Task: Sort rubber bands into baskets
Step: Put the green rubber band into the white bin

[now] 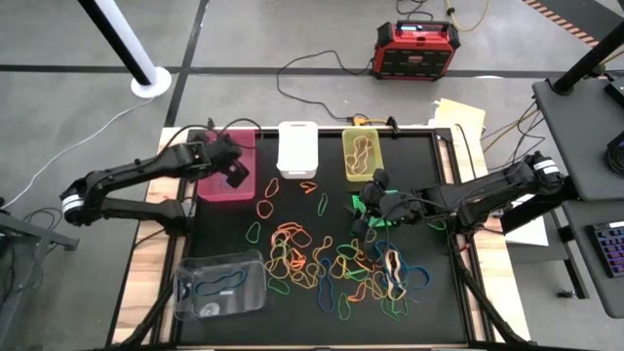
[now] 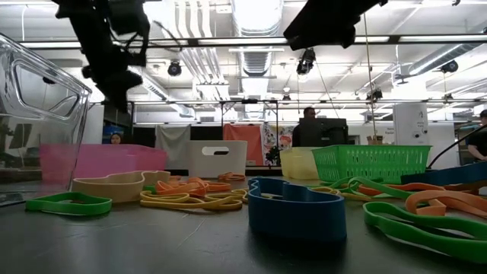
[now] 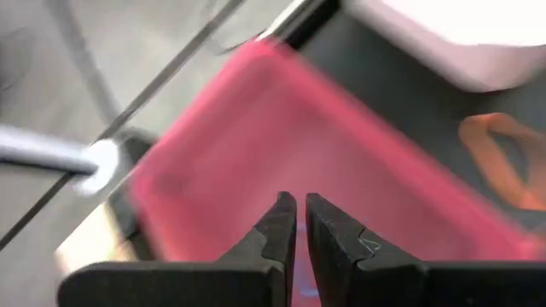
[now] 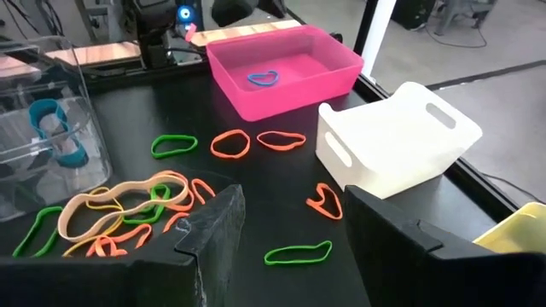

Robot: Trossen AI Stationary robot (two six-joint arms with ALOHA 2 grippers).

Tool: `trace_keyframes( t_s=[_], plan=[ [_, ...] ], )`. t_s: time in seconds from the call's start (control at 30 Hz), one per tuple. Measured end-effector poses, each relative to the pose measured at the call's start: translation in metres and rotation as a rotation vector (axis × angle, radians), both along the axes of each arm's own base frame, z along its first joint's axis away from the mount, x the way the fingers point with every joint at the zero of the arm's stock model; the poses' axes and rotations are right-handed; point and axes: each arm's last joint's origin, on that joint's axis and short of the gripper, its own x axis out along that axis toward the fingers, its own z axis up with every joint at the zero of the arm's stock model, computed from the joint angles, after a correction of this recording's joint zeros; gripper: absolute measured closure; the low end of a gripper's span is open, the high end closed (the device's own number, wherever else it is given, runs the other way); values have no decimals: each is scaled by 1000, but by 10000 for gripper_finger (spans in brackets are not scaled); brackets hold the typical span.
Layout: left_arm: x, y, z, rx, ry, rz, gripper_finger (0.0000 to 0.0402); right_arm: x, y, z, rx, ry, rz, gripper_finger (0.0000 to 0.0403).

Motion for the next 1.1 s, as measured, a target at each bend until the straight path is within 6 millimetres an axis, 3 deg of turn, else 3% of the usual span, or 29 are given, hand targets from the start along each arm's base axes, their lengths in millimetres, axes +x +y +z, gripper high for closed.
trace_keyframes(
  t_s=[0.3,0.4,0.63,0.87,1.1],
  plan=[
    [30,-59,20,-209,-300,-721,387,23,-3,-13,-106,81,38,207],
    [33,-79,26,-194,-349,-848,387,38,-2,-21,-174,144,71,207],
    [29,-103,33,-131,-383,-879,387,77,-15,-38,-147,275,1,215],
    [22,-107,38,-55,-394,-820,387,101,-45,-51,102,402,-126,226],
    [22,-106,38,-48,-395,-805,386,125,-52,-75,313,437,-95,209]
  ],
)
